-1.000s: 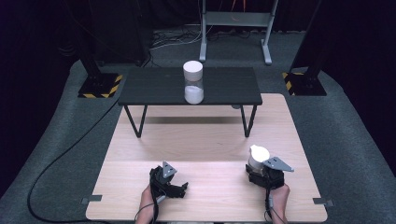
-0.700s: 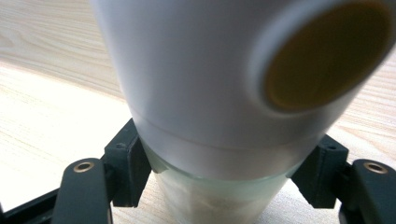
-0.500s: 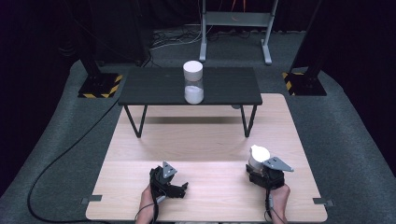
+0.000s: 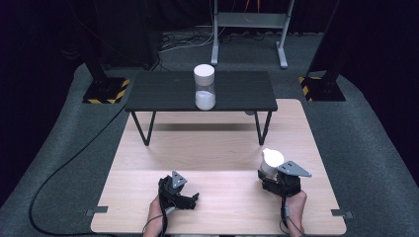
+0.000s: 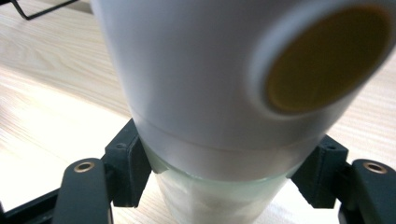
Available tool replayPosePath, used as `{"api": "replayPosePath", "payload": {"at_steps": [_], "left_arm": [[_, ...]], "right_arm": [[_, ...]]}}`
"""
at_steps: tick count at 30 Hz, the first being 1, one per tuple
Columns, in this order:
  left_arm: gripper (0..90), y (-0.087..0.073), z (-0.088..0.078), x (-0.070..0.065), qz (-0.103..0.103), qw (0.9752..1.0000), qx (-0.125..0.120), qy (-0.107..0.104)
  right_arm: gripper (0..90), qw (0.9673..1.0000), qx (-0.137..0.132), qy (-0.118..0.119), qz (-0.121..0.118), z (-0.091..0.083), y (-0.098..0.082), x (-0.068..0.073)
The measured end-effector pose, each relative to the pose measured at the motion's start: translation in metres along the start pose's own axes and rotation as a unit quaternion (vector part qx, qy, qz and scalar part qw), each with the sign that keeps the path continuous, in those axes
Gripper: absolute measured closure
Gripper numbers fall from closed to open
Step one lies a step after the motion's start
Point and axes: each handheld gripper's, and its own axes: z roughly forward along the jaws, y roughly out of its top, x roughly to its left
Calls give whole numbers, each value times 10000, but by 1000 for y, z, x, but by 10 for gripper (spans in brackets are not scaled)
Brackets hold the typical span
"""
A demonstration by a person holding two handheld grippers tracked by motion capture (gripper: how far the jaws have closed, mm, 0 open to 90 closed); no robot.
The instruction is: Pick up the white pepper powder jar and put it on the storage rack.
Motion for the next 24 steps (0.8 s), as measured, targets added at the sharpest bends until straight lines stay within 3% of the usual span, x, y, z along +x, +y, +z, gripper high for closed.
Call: {"api": "replayPosePath", "payload": {"at_steps": [11, 24], "left_arm": [[7, 0, 0, 0, 18, 10000, 15, 1], [7, 0, 0, 0, 20, 10000, 11, -1]], "right_arm": [[301, 9997, -120, 155, -143, -11, 24, 3], [301, 9989, -239, 329, -246, -19, 53, -3]]}}
